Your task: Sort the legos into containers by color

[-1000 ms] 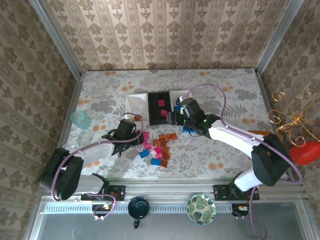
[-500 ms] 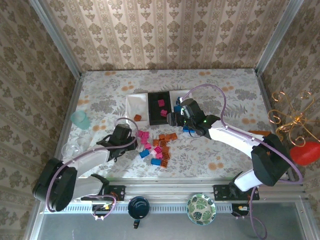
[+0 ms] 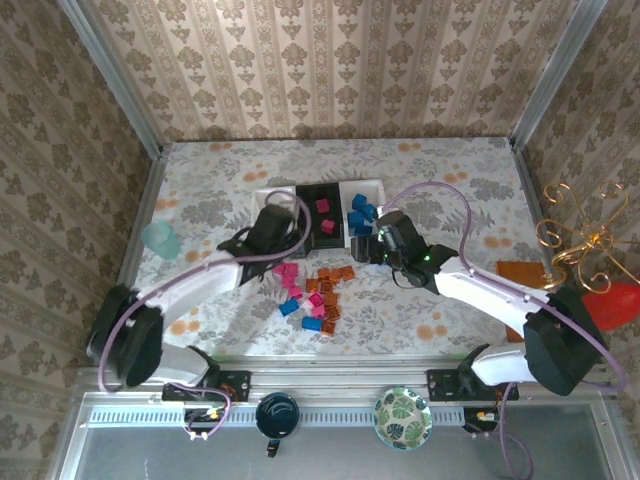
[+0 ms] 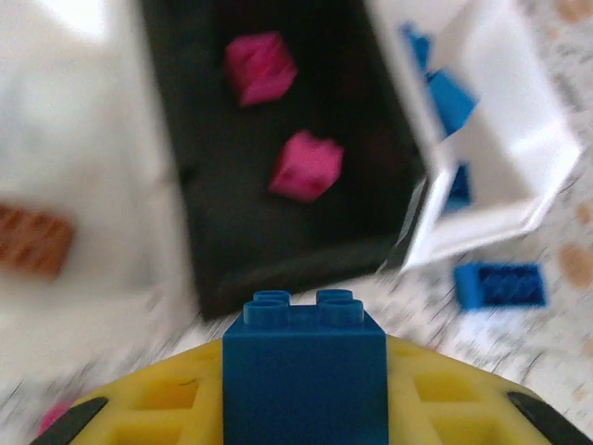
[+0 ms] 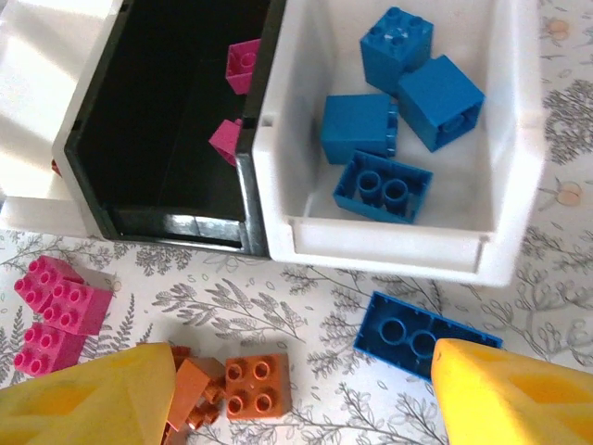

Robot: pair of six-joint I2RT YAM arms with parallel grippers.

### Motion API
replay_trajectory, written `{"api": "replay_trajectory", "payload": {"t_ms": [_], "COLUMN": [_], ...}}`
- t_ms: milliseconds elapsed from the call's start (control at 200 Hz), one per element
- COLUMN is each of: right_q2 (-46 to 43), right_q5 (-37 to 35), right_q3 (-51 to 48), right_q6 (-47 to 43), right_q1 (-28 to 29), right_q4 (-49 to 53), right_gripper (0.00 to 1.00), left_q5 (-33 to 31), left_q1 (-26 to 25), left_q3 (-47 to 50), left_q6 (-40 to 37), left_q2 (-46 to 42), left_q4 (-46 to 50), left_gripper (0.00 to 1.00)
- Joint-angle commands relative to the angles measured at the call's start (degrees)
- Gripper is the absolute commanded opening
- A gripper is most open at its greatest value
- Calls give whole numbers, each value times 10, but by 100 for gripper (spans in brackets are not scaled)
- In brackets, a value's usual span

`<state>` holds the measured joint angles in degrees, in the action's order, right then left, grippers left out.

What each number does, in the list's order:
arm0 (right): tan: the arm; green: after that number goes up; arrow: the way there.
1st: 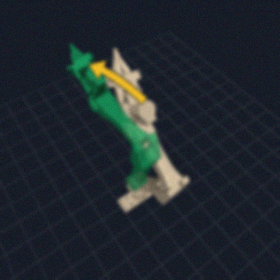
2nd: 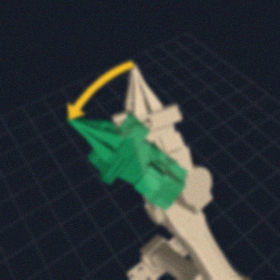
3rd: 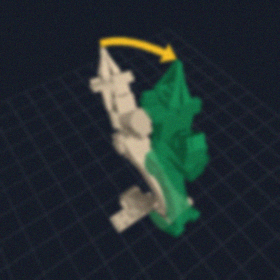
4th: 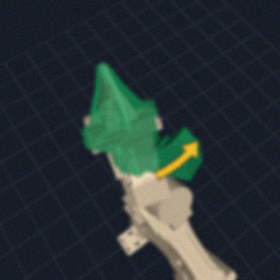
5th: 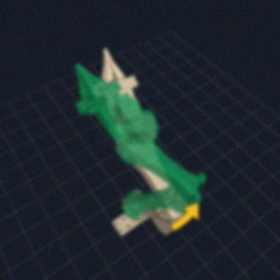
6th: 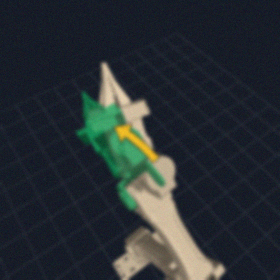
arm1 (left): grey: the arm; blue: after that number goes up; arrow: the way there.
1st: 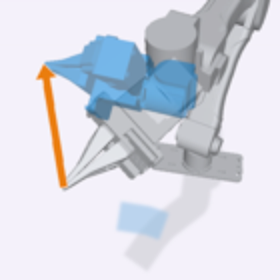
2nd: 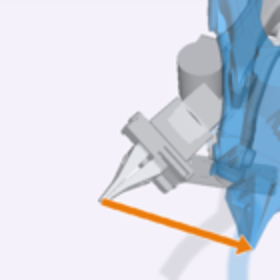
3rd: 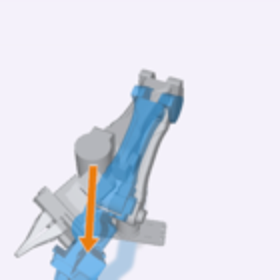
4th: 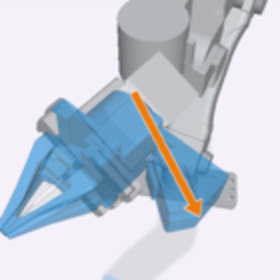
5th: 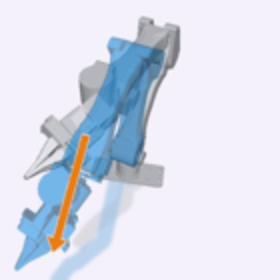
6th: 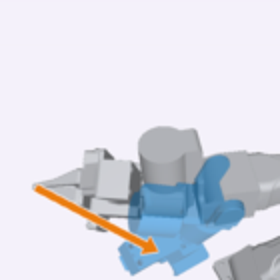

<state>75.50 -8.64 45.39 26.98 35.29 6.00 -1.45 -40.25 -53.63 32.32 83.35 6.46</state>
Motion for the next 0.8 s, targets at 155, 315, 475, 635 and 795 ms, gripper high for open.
{"api": "replay_trajectory", "payload": {"t_ms": [155,315,475,635,795], "right_q2": [-59,-77,-86,-81,-62], "right_q5": [-20,-18,-11,8,54], "right_q3": [-58,-71,-82,-79,-72], "right_q6": [28,29,32,28,14], "right_q1": [-2,-2,-2,-1,3], "right_q4": [21,34,35,30,8], "right_gripper": [75,75,76,76,76], "left_q5": [39,49,49,57,63], "left_q1": [-16,-17,-18,-17,-17], "left_q3": [-259,-392,-476,-471,-397], "left_q6": [-65,-72,-72,-63,-56], "left_q2": [212,316,384,362,284], "left_q4": [3,43,82,70,30], "left_gripper": [25,26,40,61,75]}}
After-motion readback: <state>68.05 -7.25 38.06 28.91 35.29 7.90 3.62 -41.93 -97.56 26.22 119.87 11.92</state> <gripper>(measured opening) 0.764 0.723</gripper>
